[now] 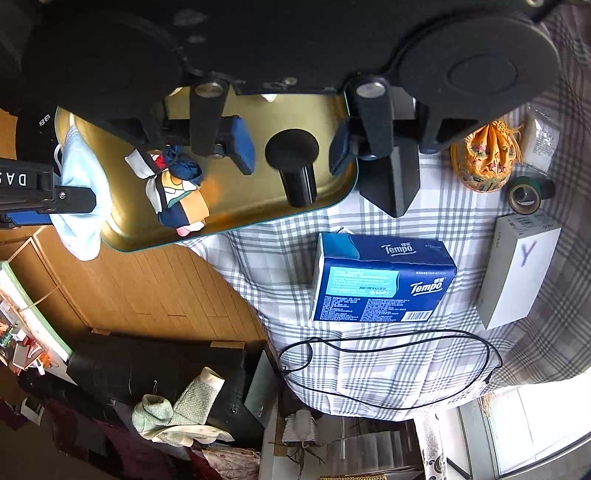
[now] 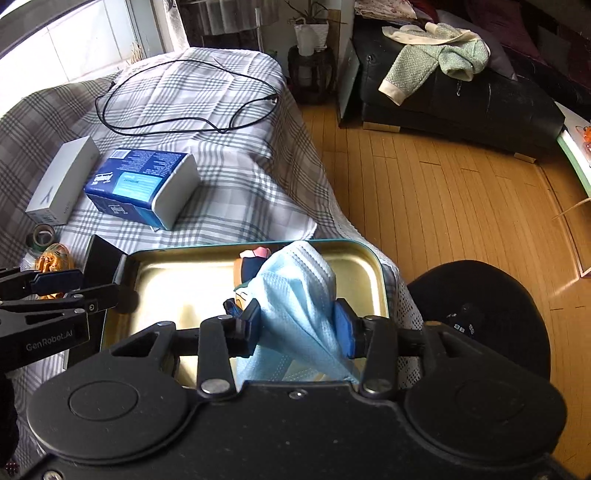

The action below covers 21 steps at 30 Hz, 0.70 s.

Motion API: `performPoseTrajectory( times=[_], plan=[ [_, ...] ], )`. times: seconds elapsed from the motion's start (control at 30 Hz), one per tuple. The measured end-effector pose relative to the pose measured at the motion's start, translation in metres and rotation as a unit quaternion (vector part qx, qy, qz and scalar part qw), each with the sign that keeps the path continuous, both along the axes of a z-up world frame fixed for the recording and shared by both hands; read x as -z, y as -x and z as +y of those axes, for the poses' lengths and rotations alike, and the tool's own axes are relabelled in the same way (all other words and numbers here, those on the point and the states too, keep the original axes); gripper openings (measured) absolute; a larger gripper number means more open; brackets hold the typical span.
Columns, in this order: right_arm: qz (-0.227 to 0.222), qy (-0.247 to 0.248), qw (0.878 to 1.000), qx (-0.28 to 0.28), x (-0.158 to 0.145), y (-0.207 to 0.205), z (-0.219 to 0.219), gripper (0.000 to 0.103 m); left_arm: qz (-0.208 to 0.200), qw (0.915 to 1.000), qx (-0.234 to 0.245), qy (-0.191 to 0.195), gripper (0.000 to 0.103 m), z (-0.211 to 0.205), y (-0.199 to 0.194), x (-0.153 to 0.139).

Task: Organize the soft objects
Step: 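Carry the blue mask with the right gripper and release it into the gold tray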

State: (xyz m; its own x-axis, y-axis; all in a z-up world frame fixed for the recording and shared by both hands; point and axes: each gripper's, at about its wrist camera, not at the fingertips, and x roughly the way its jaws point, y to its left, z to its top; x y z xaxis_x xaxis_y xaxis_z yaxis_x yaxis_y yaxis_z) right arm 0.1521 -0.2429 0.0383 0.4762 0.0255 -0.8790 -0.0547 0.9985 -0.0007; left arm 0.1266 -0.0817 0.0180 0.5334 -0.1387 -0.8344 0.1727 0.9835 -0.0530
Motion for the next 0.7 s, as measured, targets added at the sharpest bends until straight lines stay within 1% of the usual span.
performPoseTrajectory(
  times=[0.07, 0.1, 0.13, 0.17, 0.2, 0.27, 0.33, 0.4, 0.5, 0.6, 0.7],
  plan=[
    [0.006, 0.008, 1.0, 0.004, 0.001, -0.002, -0.002, 0.049, -0.004, 1.0, -0.006, 0.0, 0.065, 0.003, 0.0, 0.002],
    [0.006, 0.015, 1.0, 0.003, 0.002, -0.003, 0.0, 0.051, -0.006, 1.0, -0.007, -0.001, 0.065, 0.005, 0.0, 0.003],
    [0.003, 0.022, 1.0, 0.003, 0.002, -0.003, 0.001, 0.052, -0.007, 0.9999, -0.008, -0.002, 0.068, 0.006, 0.0, 0.003],
    [-0.001, 0.028, 1.0, 0.002, 0.001, -0.003, 0.003, 0.052, -0.007, 0.9999, -0.01, 0.0, 0.075, 0.008, -0.001, 0.003],
    [-0.003, 0.037, 0.999, -0.001, 0.001, -0.003, 0.004, 0.052, -0.007, 0.9999, -0.012, 0.003, 0.078, 0.011, -0.001, 0.003],
    [-0.008, 0.05, 0.999, -0.006, 0.001, -0.002, 0.008, 0.055, -0.006, 0.9998, -0.018, 0.007, 0.079, 0.016, -0.001, 0.002],
    [-0.013, 0.055, 0.998, -0.007, 0.0, -0.001, 0.01, 0.056, -0.003, 0.9997, -0.024, 0.01, 0.079, 0.02, -0.001, 0.003],
    [-0.016, 0.054, 0.998, -0.008, 0.0, -0.001, 0.01, 0.056, 0.001, 0.9995, -0.03, 0.012, 0.083, 0.023, -0.003, 0.004],
    [-0.021, 0.046, 0.999, -0.006, -0.002, -0.002, 0.01, 0.056, 0.006, 0.9992, -0.036, 0.013, 0.09, 0.027, -0.002, 0.006],
    [-0.022, 0.034, 0.999, -0.006, -0.003, -0.004, 0.01, 0.056, 0.011, 0.999, -0.042, 0.007, 0.095, 0.028, -0.002, 0.008],
    [-0.023, 0.017, 1.0, -0.007, -0.004, -0.005, 0.011, 0.056, 0.016, 0.9987, -0.048, 0.006, 0.096, 0.03, -0.001, 0.009]
  ],
)
